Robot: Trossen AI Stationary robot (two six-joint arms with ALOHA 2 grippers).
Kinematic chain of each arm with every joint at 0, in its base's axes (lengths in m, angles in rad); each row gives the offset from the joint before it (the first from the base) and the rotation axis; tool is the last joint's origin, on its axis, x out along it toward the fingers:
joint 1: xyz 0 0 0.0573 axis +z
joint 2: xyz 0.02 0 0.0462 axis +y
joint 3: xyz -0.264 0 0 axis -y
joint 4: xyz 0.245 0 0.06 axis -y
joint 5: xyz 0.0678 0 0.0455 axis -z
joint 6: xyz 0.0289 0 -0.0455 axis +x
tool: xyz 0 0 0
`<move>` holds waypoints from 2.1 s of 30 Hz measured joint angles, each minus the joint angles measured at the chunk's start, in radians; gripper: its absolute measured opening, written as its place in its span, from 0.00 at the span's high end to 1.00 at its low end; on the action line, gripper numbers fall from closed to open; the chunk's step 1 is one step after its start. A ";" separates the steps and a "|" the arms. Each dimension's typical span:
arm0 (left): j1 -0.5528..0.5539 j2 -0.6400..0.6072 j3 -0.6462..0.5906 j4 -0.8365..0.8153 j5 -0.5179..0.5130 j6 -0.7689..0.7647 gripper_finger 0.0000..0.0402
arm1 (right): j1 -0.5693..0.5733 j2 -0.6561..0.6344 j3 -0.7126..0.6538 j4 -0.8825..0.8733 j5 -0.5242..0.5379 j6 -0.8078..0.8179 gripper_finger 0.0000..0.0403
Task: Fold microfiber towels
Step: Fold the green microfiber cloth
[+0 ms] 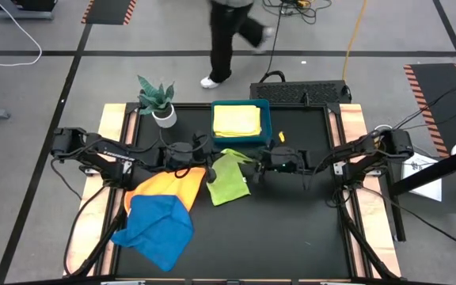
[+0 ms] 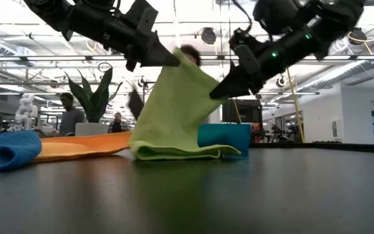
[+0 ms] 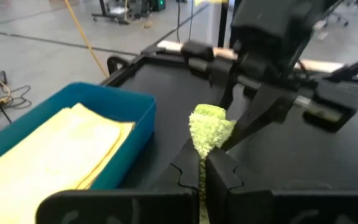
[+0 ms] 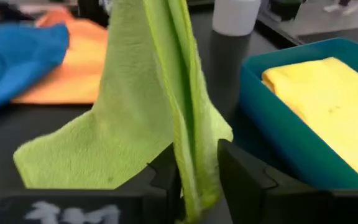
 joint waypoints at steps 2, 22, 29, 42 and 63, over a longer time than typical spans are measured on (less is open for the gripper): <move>0.000 0.000 0.000 -0.001 0.000 0.000 0.99 | -0.001 0.002 -0.058 0.103 0.000 0.008 0.80; -0.045 -0.014 0.000 0.074 0.054 0.043 0.99 | 0.022 -0.014 -0.212 0.453 -0.056 -0.027 1.00; -0.126 -0.110 -0.002 0.070 0.056 0.043 0.99 | 0.182 -0.158 -0.212 0.439 -0.049 -0.056 1.00; -0.412 -0.188 0.000 0.193 0.055 0.051 0.99 | 0.581 -0.271 -0.113 0.445 0.050 -0.189 1.00; -0.406 -0.183 0.167 -0.149 -0.285 0.107 1.00 | 0.468 0.087 -0.051 0.487 0.222 -0.113 0.61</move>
